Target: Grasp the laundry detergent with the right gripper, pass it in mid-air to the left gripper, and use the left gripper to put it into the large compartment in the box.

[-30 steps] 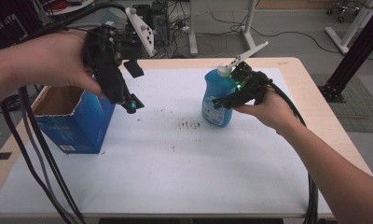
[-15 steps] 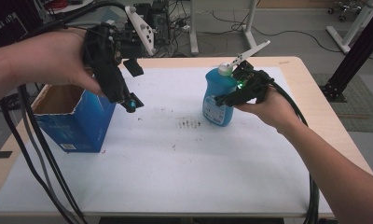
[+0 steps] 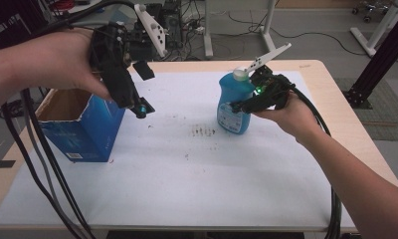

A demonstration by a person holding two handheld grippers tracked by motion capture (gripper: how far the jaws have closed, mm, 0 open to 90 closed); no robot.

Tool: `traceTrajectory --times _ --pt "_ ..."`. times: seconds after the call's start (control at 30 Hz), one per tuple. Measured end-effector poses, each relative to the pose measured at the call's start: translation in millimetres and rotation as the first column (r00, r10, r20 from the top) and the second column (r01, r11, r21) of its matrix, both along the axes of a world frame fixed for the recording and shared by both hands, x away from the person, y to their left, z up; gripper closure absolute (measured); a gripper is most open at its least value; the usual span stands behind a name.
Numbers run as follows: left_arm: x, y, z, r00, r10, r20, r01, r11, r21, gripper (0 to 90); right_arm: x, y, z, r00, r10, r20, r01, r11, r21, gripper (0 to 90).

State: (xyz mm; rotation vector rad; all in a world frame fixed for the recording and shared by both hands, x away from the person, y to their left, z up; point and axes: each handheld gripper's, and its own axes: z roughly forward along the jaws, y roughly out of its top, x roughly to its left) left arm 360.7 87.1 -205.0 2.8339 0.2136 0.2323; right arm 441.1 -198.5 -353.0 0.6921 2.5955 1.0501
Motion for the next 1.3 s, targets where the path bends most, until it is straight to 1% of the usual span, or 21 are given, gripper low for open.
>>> traceTrajectory --times 0.03,0.1,0.13,0.17,0.23,0.27,0.3,0.33,0.4,0.47,0.6,0.67,0.73,0.77,0.8,0.87,0.97,1.07,1.17,1.23,1.3 --pt "-0.2 -0.1 0.8 1.0000 0.006 0.001 -0.006 0.9999 -0.008 16.1 -0.5 0.0 0.9 1.0000 0.009 -0.001 -0.009 1.0000 0.000 47.0" --pt "0.4 -0.8 3.1 1.0000 -0.002 0.006 0.002 1.0000 -0.008 16.1 -1.4 -0.8 3.9 0.9994 0.034 -0.002 -0.034 0.9994 0.011 47.2" --pt "0.5 -1.4 4.4 0.9999 -0.002 0.011 0.002 1.0000 -0.008 16.1 -2.0 -1.2 6.2 0.9988 0.049 -0.005 -0.049 0.9987 0.015 47.2" --pt "1.1 -2.0 5.8 1.0000 -0.004 0.007 0.004 1.0000 -0.009 16.1 -2.2 -1.6 8.9 0.9978 0.066 -0.006 -0.066 0.9977 0.019 47.4" --pt "2.2 -3.6 8.8 0.9998 -0.014 0.017 0.014 0.9999 -0.009 16.1 -3.7 -1.1 15.2 0.9959 0.090 -0.010 -0.090 0.9955 0.029 47.5" --pt "2.2 -3.6 8.8 0.9998 -0.014 0.017 0.014 0.9999 -0.009 16.1 -3.7 -1.1 15.2 0.9959 0.090 -0.010 -0.090 0.9955 0.029 47.5" --pt "3.4 -5.2 13.0 0.9996 -0.022 0.020 0.022 0.9996 -0.017 16.1 -4.2 -0.6 18.9 0.9941 0.108 -0.016 -0.107 0.9937 0.034 47.5" --pt "4.0 -5.9 15.2 0.9994 -0.025 0.026 0.025 0.9995 -0.019 16.1 -6.1 1.0 28.0 0.9896 0.143 -0.017 -0.142 0.9886 0.051 47.5" --pt "4.8 -6.9 20.4 0.9991 -0.030 0.028 0.031 0.9993 -0.022 16.1 -8.6 3.3 37.2 0.9839 0.178 -0.013 -0.177 0.9825 0.058 47.5" --pt "6.9 -7.6 26.4 0.9985 -0.044 0.033 0.045 0.9984 -0.034 16.1 -11.2 6.4 46.6 0.9774 0.211 -0.014 -0.210 0.9756 0.065 47.5" --pt "9.8 -10.8 38.5 0.9976 -0.055 0.043 0.057 0.9969 -0.053 16.1 -17.6 15.5 65.3 0.9582 0.286 -0.013 -0.284 0.9563 0.068 47.5" --pt "11.4 -12.8 44.5 0.9975 -0.062 0.036 0.064 0.9958 -0.066 16.1 -21.7 20.6 74.3 0.9484 0.317 -0.010 -0.315 0.9463 0.071 47.5" --pt "13.3 -14.9 49.9 0.9971 -0.071 0.026 0.073 0.9937 -0.085 16.1 -25.5 26.0 82.8 0.9352 0.354 -0.007 -0.353 0.9329 0.074 47.5" --pt "14.3 -16.0 52.2 0.9971 -0.073 0.020 0.075 0.9926 -0.095 16.1 -28.1 28.8 87.0 0.9308 0.365 -0.011 -0.364 0.9284 0.076 47.5" --pt "15.4 -17.2 54.8 0.9968 -0.079 0.016 0.080 0.9921 -0.097 16.1 -29.5 31.4 90.6 0.9245 0.381 -0.006 -0.380 0.9219 0.078 47.5" --pt "16.6 -19.8 59.6 0.9952 -0.098 0.008 0.098 0.9901 -0.100 16.1 -33.0 36.8 97.3 0.9154 0.402 -0.013 -0.400 0.9127 0.084 47.5" --pt "17.1 -24.9 65.5 0.9935 -0.114 0.010 0.114 0.9884 -0.101 16.1 -37.4 45.1 105.6 0.8990 0.437 -0.024 -0.434 0.8972 0.080 47.5" --pt "17.1 -30.2 68.5 0.9922 -0.125 0.007 0.125 0.9872 -0.099 16.1 -41.7 53.9 110.8 0.8857 0.463 -0.028 -0.461 0.8846 0.073 47.6" --pt "17.7 -34.7 67.0 0.9922 -0.125 -0.002 0.124 0.9876 -0.096 16.1 -45.9 62.3 114.4 0.8678 0.496 -0.036 -0.493 0.8680 0.057 47.7" --pt "17.3 -38.2 64.7 0.9913 -0.132 -0.007 0.131 0.9882 -0.080 16.1 -47.5 66.6 115.1 0.8634 0.503 -0.041 -0.500 0.8639 0.059 47.7" --pt "16.0 -42.2 63.1 0.9914 -0.131 -0.009 0.130 0.9889 -0.072 16.1 -48.9 70.3 115.4 0.8582 0.511 -0.044 -0.509 0.8588 0.061 47.6"
